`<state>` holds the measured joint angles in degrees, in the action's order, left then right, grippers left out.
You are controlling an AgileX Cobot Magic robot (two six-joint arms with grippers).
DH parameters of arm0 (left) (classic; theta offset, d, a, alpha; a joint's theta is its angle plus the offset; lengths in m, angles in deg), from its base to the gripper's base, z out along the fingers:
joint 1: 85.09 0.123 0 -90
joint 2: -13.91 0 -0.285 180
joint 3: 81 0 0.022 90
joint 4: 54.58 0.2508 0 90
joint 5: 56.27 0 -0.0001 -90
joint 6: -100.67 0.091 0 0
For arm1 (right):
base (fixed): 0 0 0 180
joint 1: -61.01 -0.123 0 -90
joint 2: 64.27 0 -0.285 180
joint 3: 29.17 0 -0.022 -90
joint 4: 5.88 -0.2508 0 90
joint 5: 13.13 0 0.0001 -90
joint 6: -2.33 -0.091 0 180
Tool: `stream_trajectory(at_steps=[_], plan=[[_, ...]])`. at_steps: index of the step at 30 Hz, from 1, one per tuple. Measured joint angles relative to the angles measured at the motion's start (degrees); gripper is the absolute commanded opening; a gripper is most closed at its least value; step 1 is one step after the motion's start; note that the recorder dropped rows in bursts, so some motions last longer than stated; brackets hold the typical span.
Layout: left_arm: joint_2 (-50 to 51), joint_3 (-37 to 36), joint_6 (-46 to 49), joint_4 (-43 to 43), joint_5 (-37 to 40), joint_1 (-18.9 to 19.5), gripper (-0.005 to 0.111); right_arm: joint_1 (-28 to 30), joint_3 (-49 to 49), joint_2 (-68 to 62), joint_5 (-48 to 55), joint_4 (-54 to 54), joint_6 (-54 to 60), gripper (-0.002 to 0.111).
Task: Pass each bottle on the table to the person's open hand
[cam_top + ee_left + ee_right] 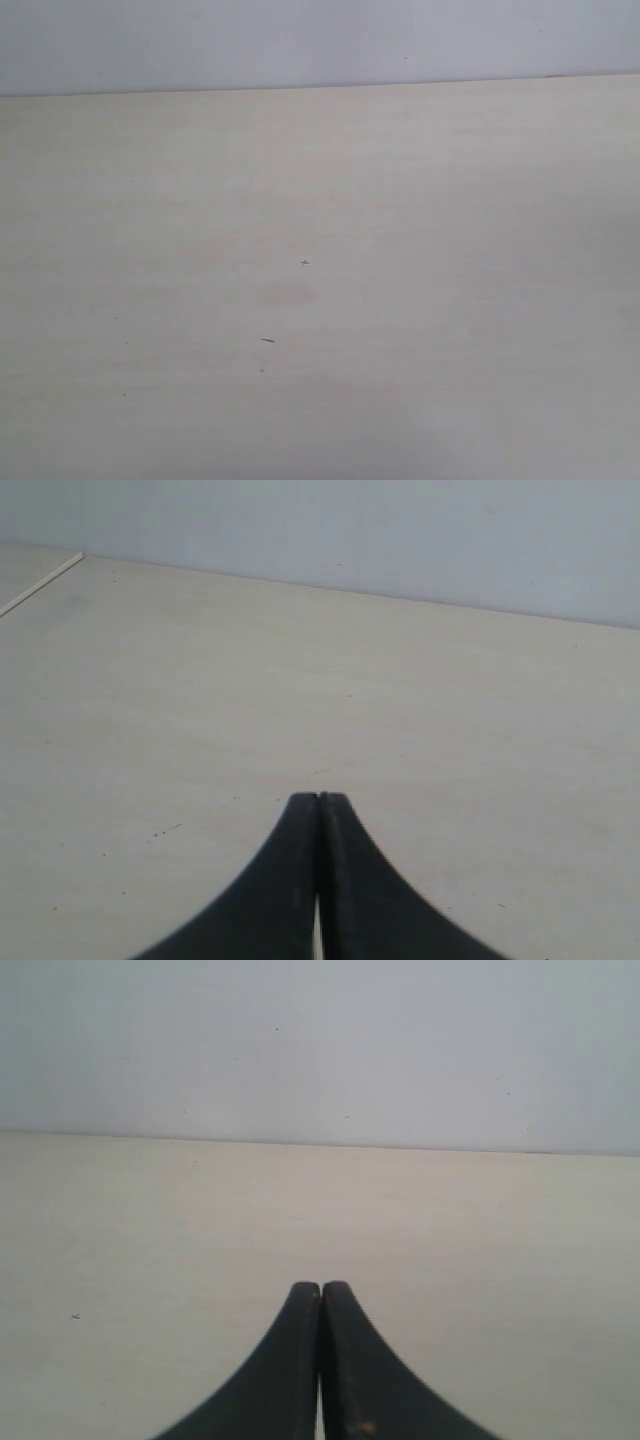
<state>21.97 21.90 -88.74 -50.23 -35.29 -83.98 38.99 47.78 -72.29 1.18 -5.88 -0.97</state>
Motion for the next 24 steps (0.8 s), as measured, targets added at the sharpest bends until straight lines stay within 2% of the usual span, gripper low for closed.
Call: stream_trajectory(at_steps=[14,24], plan=[[0.0,0.0,0.0,0.0,0.0,0.0,0.0,0.0,0.0,0.0,0.0,0.0,0.0,0.0],[0.0,0.0,0.0,0.0,0.0,0.0,0.0,13.2,0.0,0.0,0.0,0.0,0.0,0.0]])
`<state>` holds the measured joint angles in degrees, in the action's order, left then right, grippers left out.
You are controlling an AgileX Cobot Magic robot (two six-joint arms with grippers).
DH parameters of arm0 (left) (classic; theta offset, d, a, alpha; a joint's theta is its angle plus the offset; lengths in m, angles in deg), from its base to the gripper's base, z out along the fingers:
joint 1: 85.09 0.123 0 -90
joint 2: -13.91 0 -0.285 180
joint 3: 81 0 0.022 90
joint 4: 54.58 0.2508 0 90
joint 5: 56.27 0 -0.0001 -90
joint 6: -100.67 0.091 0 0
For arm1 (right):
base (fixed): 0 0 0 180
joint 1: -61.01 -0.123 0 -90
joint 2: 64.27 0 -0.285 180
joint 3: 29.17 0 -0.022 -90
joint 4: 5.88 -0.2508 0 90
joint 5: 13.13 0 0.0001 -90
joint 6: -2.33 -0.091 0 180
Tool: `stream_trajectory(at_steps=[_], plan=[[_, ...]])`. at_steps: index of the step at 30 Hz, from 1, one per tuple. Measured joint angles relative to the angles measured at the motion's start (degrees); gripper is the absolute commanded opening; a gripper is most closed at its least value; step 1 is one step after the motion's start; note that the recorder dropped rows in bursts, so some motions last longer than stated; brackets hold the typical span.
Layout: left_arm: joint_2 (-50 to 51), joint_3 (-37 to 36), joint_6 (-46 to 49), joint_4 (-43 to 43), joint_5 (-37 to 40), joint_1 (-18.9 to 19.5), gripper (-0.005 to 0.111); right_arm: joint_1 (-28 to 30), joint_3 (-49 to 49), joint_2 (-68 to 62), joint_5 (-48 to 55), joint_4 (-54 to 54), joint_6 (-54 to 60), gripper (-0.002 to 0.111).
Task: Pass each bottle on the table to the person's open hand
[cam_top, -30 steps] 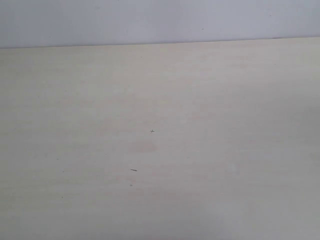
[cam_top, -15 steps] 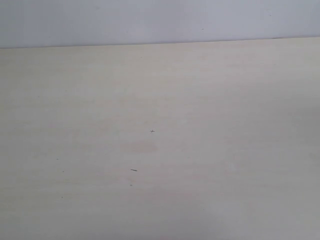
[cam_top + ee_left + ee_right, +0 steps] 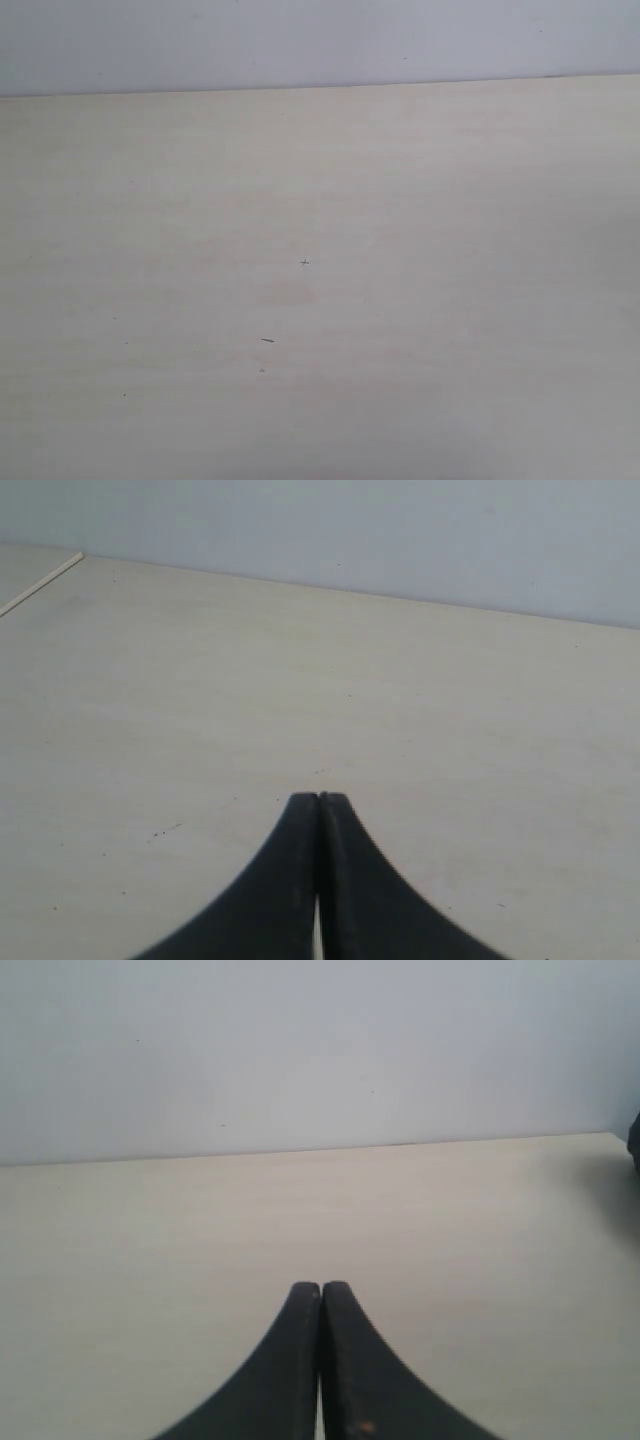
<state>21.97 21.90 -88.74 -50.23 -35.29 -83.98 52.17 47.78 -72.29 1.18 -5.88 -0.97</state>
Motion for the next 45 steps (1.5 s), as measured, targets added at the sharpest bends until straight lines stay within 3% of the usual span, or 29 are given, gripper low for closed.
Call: stream_trajectory(at_steps=[45], plan=[[0.0,0.0,0.0,0.0,0.0,0.0,0.0,1.7,0.0,0.0,0.0,0.0,0.0,0.0]])
